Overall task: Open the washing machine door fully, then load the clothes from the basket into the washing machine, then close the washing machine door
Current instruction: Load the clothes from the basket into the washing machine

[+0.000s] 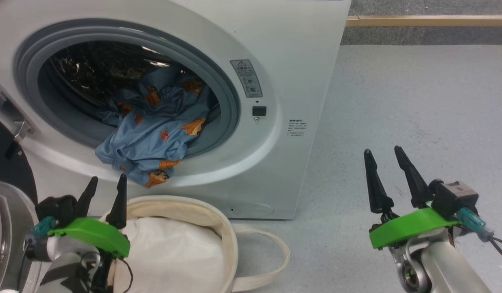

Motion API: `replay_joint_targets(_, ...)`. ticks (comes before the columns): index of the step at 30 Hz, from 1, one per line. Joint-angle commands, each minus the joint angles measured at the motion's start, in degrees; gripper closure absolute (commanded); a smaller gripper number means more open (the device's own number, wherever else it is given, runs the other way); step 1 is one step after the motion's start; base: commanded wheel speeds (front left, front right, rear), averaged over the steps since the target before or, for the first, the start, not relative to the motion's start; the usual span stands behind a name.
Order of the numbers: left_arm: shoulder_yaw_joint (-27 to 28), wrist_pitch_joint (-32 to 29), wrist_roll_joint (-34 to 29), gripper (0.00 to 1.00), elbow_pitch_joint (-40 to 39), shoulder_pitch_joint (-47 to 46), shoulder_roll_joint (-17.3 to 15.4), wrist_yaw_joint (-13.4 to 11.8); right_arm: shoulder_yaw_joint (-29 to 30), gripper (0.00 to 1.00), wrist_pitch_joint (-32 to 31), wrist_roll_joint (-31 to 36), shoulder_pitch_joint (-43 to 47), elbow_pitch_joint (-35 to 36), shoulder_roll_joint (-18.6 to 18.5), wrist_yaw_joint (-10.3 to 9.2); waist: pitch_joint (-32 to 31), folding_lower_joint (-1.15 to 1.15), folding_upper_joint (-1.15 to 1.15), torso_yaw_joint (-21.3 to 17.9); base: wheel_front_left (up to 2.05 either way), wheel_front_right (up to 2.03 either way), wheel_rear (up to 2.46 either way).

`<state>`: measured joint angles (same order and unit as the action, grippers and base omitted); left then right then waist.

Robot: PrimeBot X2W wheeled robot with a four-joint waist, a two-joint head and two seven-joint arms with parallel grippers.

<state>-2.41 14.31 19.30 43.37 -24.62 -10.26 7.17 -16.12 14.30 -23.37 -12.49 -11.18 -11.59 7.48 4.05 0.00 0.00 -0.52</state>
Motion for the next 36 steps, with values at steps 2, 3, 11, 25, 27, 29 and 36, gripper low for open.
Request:
replay_joint_targets(2,2.1,0.7,0.0,0.00,-1.8,-0.7,-1.4,0.3,-1.1,0.00,0.7,0.0,-0.2,2.1,-1.0,0.01,0.1,0.00,0.00,-0.1,0.00,0.00,0.00)
replay_joint_targets(3,2.1,0.7,0.1,0.00,-1.8,-0.7,-1.3,0.3,-1.1,0.00,0.7,0.0,-0.3,2.1,-1.1,0.01,0.1,0.00,0.00,-0.2,0.00,0.00,0.00)
replay_joint_targets(11,2.3,0.7,0.5,0.00,-2.0,-1.0,-1.3,0.3,-1.3,0.00,0.7,0.1,-0.7,2.4,-0.6,0.01,1.0,0.00,0.00,-0.9,0.00,0.00,0.00)
replay_joint_targets(25,-2.6,0.7,4.6,0.00,7.1,-5.5,-2.7,0.3,-2.6,0.00,0.7,1.5,-2.7,4.7,0.0,0.01,7.5,0.00,0.00,-3.6,0.00,0.00,0.00)
replay_joint_targets(27,-3.5,0.7,6.6,0.00,9.3,-7.0,-3.0,0.3,-2.6,0.00,0.7,2.0,-3.2,5.0,0.2,0.01,9.1,0.00,0.00,-4.3,0.00,0.00,0.00)
replay_joint_targets(29,-4.3,0.7,8.6,0.00,10.9,-8.4,-3.5,0.3,-2.6,0.00,0.7,2.4,-3.6,5.5,0.4,0.01,10.7,0.00,0.00,-5.0,0.00,0.00,0.00)
replay_joint_targets(36,-6.3,0.7,15.1,0.00,15.2,-12.3,-5.9,0.3,-2.5,0.00,0.7,3.8,-4.5,6.9,1.3,0.01,15.6,0.00,0.00,-7.6,0.00,0.00,0.00)
